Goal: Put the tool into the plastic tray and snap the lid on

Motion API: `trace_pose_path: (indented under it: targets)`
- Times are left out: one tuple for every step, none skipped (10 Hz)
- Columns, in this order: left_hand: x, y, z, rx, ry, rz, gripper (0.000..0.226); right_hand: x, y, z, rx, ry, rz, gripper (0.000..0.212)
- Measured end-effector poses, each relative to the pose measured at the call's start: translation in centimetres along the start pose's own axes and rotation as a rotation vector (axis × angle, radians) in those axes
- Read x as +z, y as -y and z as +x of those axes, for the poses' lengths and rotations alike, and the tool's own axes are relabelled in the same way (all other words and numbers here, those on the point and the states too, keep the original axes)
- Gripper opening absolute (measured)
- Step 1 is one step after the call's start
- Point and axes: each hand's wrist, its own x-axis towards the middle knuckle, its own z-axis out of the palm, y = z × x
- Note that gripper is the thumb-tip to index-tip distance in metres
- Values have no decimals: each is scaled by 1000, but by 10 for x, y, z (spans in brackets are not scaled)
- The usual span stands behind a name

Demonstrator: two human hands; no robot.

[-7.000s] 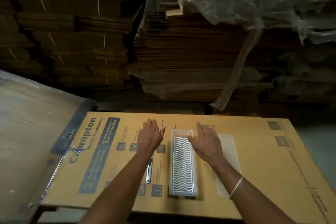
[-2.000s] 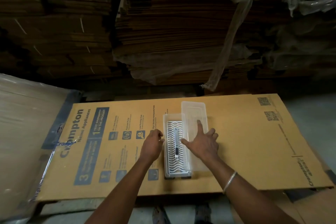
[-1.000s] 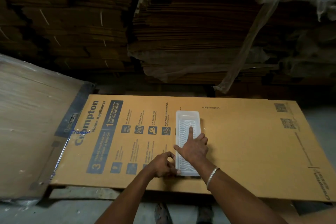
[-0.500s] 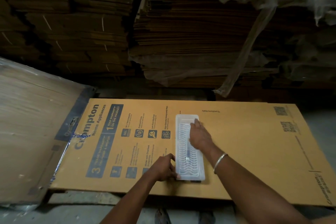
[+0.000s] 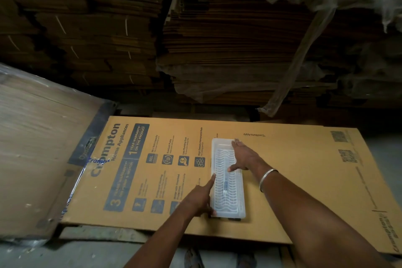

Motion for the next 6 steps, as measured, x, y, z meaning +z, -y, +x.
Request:
trace_pose_path:
  targets:
    - [-1,1,1,5,-5,11,132,1,0,1,-1,-17,14,128]
    - [-2,1,1,18,-3,46,133,5,0,-3,1,-36,35,129]
    - [-7,-1,3,49,-17,147,131,7,-6,-4,-10,-31,54,129]
    - [-22,-10,5,59,-118,150,100,6,-12,-7,-10,-46,68,127]
    - [-37,-15,13,78,-315,142,78,10,-16,-11,-26,-153,31,110]
    - [-51,-27,18,96,-499,253,80,9,-18,-17,-39,-322,29,93]
